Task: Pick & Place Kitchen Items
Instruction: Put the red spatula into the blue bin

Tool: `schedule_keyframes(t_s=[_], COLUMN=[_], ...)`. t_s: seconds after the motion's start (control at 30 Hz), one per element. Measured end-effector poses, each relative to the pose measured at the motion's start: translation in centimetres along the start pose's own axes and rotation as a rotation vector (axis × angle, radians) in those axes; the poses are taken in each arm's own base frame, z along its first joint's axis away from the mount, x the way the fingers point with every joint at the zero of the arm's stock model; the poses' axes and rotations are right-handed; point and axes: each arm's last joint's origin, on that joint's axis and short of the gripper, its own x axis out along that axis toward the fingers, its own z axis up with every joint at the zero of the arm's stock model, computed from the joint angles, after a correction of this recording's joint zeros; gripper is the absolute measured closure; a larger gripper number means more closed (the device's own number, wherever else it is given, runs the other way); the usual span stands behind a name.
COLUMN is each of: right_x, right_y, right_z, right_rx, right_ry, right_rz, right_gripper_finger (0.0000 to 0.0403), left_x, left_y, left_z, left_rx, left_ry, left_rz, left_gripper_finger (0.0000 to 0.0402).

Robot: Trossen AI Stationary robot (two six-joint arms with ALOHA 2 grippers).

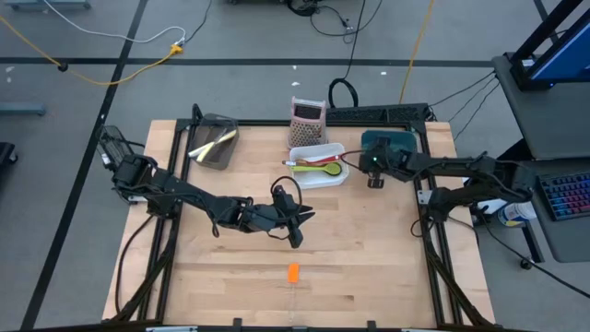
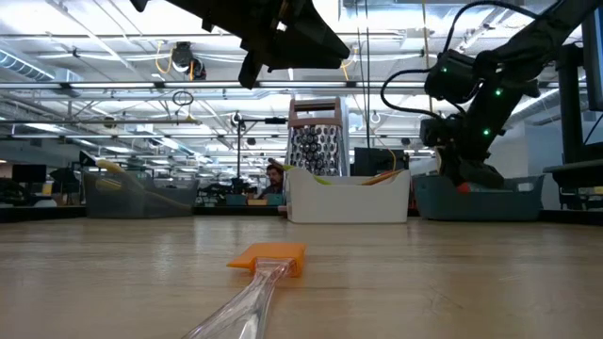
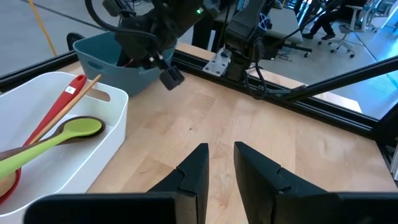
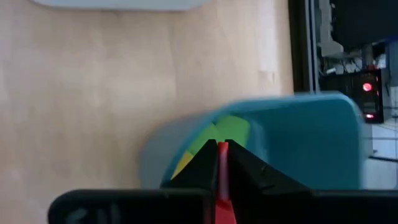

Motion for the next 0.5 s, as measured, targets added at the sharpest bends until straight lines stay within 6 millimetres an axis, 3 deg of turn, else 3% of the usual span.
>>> schedule_keyframes(t_s=[0.5], right_x=[0.61], right_y=[-1.05], right_z=[-1.01], right_rx=[0.07], right_ry=[0.016], right_rz=[0.023], right_gripper_finger=[0.0328], left_x=[0.01], left_y=[0.02], left_z=[0.01], left_rx=[0.005], left_ry=[-0.001], left_rz=[0.001], left_gripper_finger=[0.0325])
